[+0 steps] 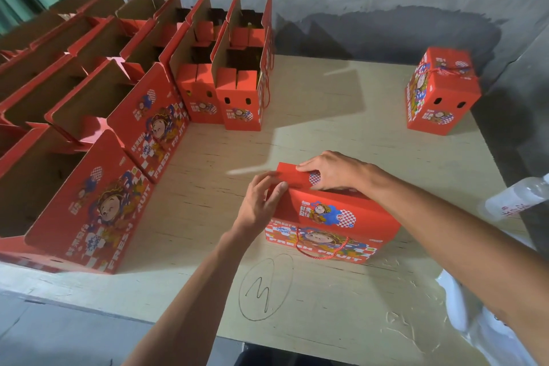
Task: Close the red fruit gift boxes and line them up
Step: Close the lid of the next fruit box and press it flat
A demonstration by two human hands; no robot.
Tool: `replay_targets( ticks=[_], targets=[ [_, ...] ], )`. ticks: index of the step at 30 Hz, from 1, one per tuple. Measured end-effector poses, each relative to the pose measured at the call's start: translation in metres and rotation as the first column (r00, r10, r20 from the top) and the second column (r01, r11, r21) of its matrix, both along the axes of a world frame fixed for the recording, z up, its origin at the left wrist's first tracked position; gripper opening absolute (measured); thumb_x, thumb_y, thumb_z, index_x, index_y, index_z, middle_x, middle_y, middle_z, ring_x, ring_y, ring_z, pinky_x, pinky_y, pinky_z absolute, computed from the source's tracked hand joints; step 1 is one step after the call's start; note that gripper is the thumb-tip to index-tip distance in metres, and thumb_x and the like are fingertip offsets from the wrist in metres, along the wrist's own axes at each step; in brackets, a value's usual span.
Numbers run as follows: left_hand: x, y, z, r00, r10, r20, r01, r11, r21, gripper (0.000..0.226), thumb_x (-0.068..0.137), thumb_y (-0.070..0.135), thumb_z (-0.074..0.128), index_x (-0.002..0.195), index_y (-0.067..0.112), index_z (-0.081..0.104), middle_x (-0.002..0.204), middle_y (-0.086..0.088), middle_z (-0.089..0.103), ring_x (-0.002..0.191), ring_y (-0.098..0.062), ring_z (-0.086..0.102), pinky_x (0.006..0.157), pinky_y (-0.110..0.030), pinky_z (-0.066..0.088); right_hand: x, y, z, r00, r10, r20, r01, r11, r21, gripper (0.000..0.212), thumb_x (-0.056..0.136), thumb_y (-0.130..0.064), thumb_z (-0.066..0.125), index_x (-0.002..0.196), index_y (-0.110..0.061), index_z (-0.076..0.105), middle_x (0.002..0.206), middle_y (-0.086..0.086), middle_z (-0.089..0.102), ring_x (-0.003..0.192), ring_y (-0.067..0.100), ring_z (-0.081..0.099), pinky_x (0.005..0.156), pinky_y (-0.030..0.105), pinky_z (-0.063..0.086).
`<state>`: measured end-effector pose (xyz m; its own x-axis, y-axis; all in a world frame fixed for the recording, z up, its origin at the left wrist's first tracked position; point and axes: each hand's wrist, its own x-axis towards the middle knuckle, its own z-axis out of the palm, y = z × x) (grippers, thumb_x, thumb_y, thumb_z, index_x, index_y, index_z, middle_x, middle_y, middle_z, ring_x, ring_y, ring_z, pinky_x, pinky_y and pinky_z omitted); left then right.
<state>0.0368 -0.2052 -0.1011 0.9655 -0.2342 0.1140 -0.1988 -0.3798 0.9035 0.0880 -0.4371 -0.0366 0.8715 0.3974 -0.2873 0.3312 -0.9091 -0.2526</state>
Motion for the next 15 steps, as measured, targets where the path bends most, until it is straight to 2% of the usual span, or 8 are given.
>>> replay_targets(
  ticks=[3, 5, 7, 9, 12, 15],
  targets=[
    [0.009, 0.002, 0.003, 0.997, -0.034, -0.066, 0.035, 0.999, 0.017, 0.024, 0.1, 0.033, 0.066, 0.102, 0.012, 0.077, 0.138, 0.002, 0.058, 0.134, -0.015, 0.051, 0.11, -0.031, 0.039, 0.0, -0.001, 0.001, 0.999, -0.018, -0.03, 0.018, 1.0, 0.004, 0.075, 0.084, -0.042, 0.083, 0.149, -0.022, 0.053, 0.152, -0.004, 0.053, 0.139, 0.015, 0.051, 0.116, 0.03, 0.038],
    [0.013, 0.004, 0.005, 0.995, -0.054, -0.087, 0.057, 0.998, 0.03, 0.024, 0.1, 0.035, 0.065, 0.103, 0.016, 0.078, 0.136, 0.004, 0.058, 0.136, -0.01, 0.048, 0.109, -0.028, 0.036, -0.001, -0.002, 0.001, 0.999, -0.031, -0.036, 0.032, 0.999, 0.022, 0.075, 0.085, -0.044, 0.082, 0.15, -0.023, 0.052, 0.153, -0.005, 0.052, 0.14, 0.015, 0.05, 0.116, 0.03, 0.038],
    [0.014, 0.006, 0.006, 0.992, -0.054, -0.117, 0.058, 0.998, 0.028, 0.025, 0.099, 0.038, 0.066, 0.109, 0.02, 0.079, 0.143, 0.0, 0.057, 0.136, -0.011, 0.048, 0.105, -0.025, 0.036, -0.002, -0.003, 0.001, 0.998, -0.032, -0.051, 0.034, 0.999, 0.04, 0.073, 0.087, -0.044, 0.08, 0.151, -0.024, 0.05, 0.155, -0.005, 0.049, 0.142, 0.015, 0.048, 0.118, 0.032, 0.037],
    [0.014, 0.006, 0.007, 0.99, -0.035, -0.135, 0.038, 0.999, 0.017, 0.026, 0.098, 0.04, 0.067, 0.112, 0.022, 0.079, 0.145, 0.003, 0.055, 0.137, -0.01, 0.048, 0.105, -0.025, 0.036, -0.003, -0.004, 0.001, 0.996, -0.042, -0.073, 0.046, 0.997, 0.054, 0.071, 0.089, -0.046, 0.077, 0.152, -0.025, 0.049, 0.157, -0.006, 0.047, 0.143, 0.015, 0.046, 0.119, 0.032, 0.035],
    [0.012, 0.005, 0.007, 0.992, -0.023, -0.128, 0.013, 0.997, -0.074, 0.023, 0.097, 0.035, 0.07, 0.113, 0.022, 0.08, 0.134, 0.018, 0.057, 0.136, -0.004, 0.049, 0.105, -0.022, 0.042, -0.005, -0.006, 0.0, 0.996, -0.047, -0.08, 0.053, 0.995, 0.081, 0.066, 0.093, -0.039, 0.075, 0.152, -0.026, 0.05, 0.157, -0.006, 0.047, 0.143, 0.014, 0.047, 0.119, 0.028, 0.033],
    [0.009, 0.002, 0.006, 0.988, -0.042, -0.149, 0.016, 0.984, -0.175, 0.022, 0.097, 0.029, 0.071, 0.114, 0.019, 0.08, 0.142, 0.007, 0.059, 0.128, -0.003, 0.056, 0.097, -0.013, 0.046, -0.01, -0.007, -0.002, 0.995, -0.087, -0.057, 0.095, 0.984, 0.148, 0.063, 0.09, -0.034, 0.078, 0.148, -0.027, 0.055, 0.151, -0.003, 0.055, 0.137, 0.015, 0.053, 0.116, 0.028, 0.038]
  ],
)
